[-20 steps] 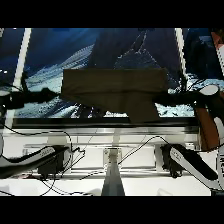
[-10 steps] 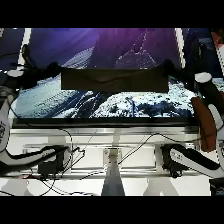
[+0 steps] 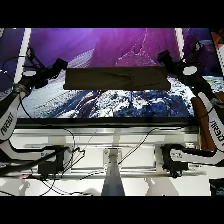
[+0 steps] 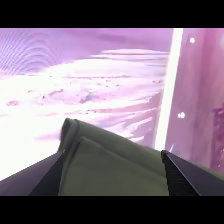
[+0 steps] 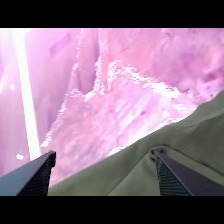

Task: Fold the clothes and pants, and hang the long-sleeved shirts on hangers.

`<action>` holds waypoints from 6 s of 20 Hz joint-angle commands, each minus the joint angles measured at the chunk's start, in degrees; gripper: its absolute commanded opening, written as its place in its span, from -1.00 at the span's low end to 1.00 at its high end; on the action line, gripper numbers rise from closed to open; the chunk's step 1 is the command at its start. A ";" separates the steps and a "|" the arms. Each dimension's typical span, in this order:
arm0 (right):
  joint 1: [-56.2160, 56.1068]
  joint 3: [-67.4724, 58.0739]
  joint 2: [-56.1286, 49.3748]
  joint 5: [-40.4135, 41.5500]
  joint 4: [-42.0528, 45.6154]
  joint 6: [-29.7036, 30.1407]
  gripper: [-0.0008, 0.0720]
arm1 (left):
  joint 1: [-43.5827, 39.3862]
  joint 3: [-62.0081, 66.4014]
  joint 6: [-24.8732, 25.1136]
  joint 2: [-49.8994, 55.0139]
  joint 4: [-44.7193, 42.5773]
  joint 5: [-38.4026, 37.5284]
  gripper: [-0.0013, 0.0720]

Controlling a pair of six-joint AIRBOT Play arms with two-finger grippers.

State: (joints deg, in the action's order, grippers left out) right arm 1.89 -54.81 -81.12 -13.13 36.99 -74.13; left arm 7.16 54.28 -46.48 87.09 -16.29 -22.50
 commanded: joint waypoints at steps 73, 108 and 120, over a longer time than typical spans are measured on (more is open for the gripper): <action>-12.85 -27.23 -29.38 -41.05 -1.70 3.13 -0.50 | -21.99 30.01 -9.27 3.50 -27.87 -34.01 0.99; 62.95 -45.83 14.88 -88.37 51.10 -35.41 0.90 | -12.87 30.01 -9.29 -22.01 -32.74 -40.79 -0.62; 11.76 -45.83 14.80 -72.22 36.98 -23.76 -0.90 | -12.87 30.01 -9.29 -22.01 -32.74 -40.79 -0.62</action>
State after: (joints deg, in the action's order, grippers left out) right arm 28.73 -100.64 -66.35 -90.87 74.02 -100.42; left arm -5.74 84.23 -55.77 65.12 -49.01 -63.29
